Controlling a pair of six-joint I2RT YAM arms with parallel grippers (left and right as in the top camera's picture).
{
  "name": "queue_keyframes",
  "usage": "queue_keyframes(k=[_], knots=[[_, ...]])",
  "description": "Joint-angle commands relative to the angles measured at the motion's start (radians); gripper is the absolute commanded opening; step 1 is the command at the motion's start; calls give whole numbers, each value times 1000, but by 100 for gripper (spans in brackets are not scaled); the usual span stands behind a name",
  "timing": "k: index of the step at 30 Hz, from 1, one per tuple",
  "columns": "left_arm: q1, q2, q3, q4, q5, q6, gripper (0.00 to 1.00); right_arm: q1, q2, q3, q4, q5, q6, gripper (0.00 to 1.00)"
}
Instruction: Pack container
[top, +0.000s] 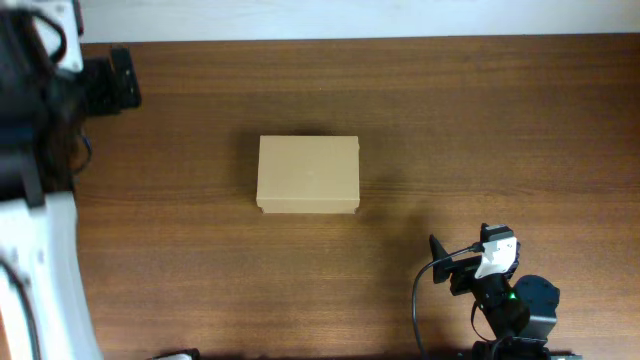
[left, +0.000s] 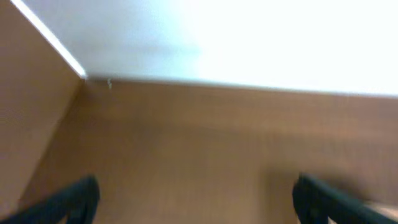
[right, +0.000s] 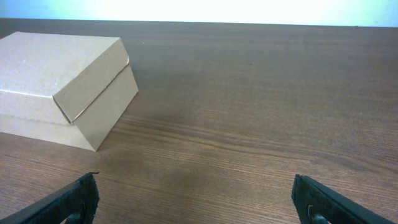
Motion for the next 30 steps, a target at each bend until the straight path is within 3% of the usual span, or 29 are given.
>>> queue_keyframes(k=[1, 12, 23, 30], knots=[[2, -174, -256, 147, -13, 19, 100, 5, -11, -10, 4, -9, -3, 99], [2, -667, -921, 599, -13, 19, 100, 5, -11, -10, 4, -9, -3, 99], [-33, -1060, -1442, 981, -9, 18, 100, 5, -11, -10, 4, -9, -3, 99], [-111, -1248, -1682, 1075, -9, 18, 100, 5, -11, -10, 4, -9, -3, 99]])
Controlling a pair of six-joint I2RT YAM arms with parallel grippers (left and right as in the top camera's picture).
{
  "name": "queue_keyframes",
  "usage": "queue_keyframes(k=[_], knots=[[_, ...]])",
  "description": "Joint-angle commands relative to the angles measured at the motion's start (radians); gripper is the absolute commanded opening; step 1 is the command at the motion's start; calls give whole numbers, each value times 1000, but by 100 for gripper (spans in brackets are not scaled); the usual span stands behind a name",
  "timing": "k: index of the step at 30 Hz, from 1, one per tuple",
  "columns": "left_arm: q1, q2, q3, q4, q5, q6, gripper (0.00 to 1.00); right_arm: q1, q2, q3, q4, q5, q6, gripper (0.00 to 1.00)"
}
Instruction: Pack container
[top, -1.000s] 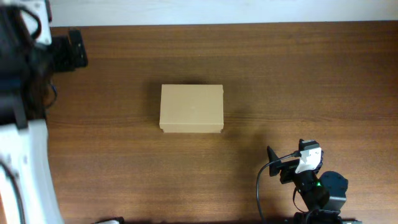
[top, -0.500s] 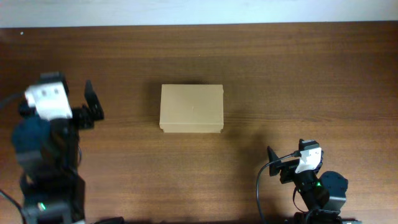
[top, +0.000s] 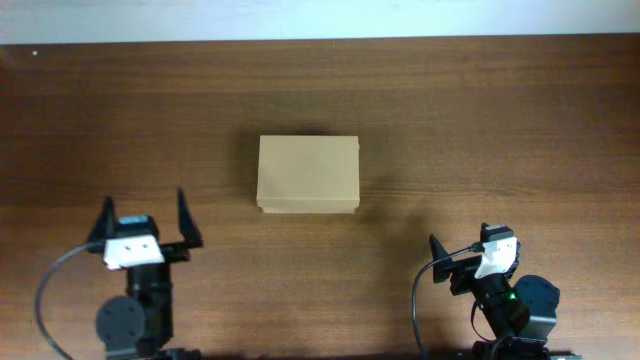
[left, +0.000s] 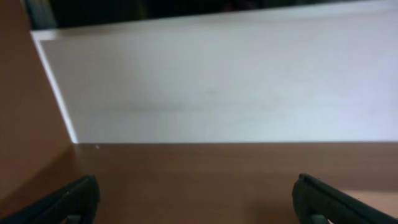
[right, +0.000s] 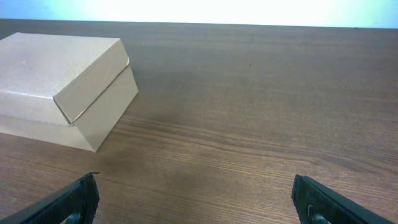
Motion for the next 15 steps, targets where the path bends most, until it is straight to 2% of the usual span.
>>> queue_keyframes(k=[1, 15], knots=[[-35, -82, -85, 11, -3, 16, 100, 5, -8, -8, 1, -9, -3, 99], [-43, -231, -182, 7, -4, 16, 100, 5, -8, -8, 1, -9, -3, 99]])
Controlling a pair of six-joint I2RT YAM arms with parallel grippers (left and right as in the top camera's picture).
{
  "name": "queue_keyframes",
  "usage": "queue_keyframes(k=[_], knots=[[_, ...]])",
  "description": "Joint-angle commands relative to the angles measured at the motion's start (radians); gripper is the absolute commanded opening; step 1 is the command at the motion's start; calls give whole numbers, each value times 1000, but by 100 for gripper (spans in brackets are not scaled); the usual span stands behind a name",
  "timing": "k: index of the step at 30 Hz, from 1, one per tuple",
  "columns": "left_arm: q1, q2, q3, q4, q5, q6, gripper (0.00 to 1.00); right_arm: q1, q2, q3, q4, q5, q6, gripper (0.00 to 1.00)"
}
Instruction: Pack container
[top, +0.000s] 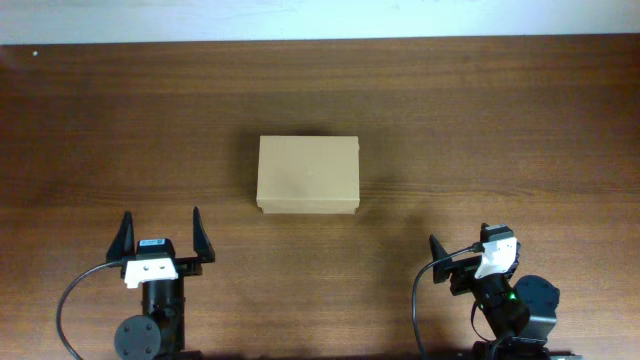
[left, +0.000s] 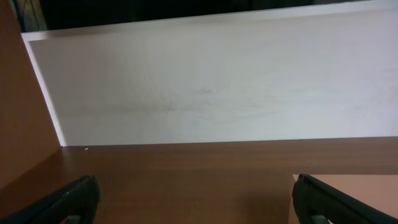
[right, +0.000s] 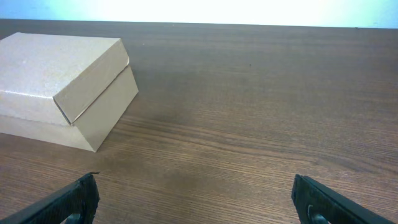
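Observation:
A closed tan cardboard box (top: 308, 175) lies flat in the middle of the brown wooden table (top: 500, 120). My left gripper (top: 162, 232) stands open near the front left, pointing toward the far edge, with the box ahead and to its right. In the left wrist view only a corner of the box (left: 364, 186) shows beside the left gripper (left: 196, 202). My right gripper (top: 460, 242) stands open at the front right. The right wrist view shows the box (right: 62, 81) ahead on the left and the right gripper (right: 196, 199) holding nothing.
A white wall (left: 217, 87) runs along the table's far edge. A brown side panel (left: 18, 124) rises at the left. Black cables (top: 418, 300) loop by both arm bases at the front edge.
My left gripper has shifted slightly right and toward the front edge and now faces squarely to the far side. The box and the right arm have not moved.
At first my left arm reached along the table's left edge with its gripper at the far left corner. Then it stood drawn back at the front left, open and slightly turned. Now it sits squared there. The box stayed shut and the right gripper stayed open throughout.

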Motion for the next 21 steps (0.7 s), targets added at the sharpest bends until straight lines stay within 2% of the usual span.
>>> queue_keyframes(k=[1, 14, 21], knots=[[-5, -20, -24, 3, -4, 16, 100, 5, -8, -8, 1, -9, -3, 99], [-5, -23, -93, -28, -3, 16, 100, 5, -8, -8, 1, -9, -3, 99], [-5, -44, -93, -147, -3, 16, 100, 5, -8, -8, 1, -9, -3, 99]])
